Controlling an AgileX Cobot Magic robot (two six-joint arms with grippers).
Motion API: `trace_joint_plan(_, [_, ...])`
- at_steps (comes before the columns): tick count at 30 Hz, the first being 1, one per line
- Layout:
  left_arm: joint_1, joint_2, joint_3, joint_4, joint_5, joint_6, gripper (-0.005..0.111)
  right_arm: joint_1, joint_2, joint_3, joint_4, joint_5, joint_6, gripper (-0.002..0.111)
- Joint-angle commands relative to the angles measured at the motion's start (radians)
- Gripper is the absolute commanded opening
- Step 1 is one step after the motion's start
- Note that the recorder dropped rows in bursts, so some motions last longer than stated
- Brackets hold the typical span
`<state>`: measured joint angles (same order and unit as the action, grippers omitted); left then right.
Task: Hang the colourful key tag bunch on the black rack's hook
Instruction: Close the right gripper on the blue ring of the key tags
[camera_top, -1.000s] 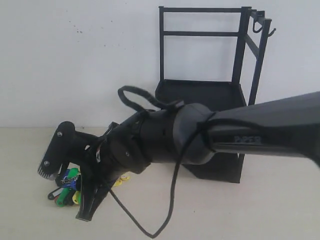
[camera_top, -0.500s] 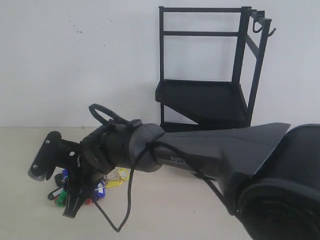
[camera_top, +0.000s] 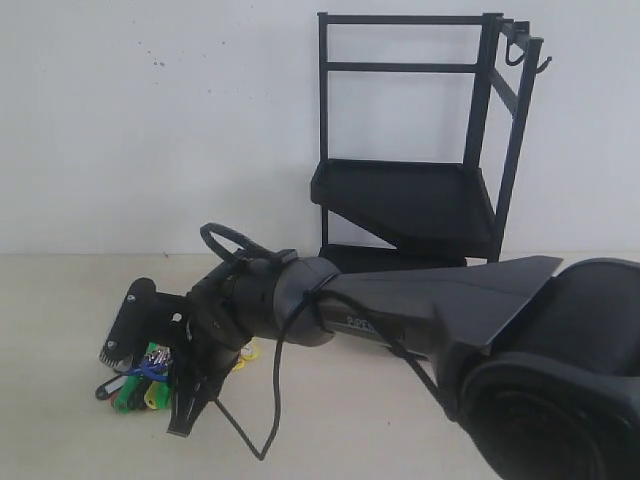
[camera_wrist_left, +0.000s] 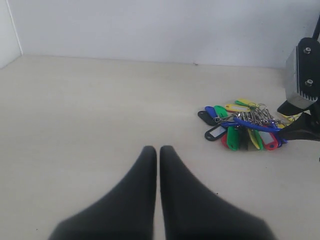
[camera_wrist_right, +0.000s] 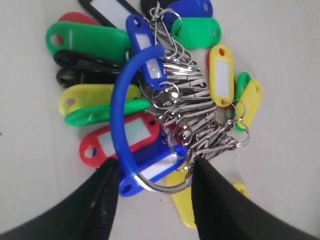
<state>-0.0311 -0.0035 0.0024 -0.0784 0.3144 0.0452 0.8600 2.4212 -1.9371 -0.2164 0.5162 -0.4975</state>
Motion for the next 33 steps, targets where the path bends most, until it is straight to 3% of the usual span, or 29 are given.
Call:
trace_joint_plan(1, [0.003, 0.004, -0.002, -0.002, -0.007, 0.000, 0.004, -0.002, -0.004, -0.007, 0.001, -0.005, -0.009, 0.044])
trace_joint_plan(9, [0.003, 0.004, -0.002, -0.002, -0.007, 0.000, 0.004, 0.000, -0.001, -0.007, 0.079, -0.018, -0.075, 0.044])
trace_joint_plan(33, [0.003, 0.004, -0.002, -0.002, -0.007, 0.000, 0.004, 0.009, 0.044, -0.007, 0.078, -0.107, -0.114, 0.044])
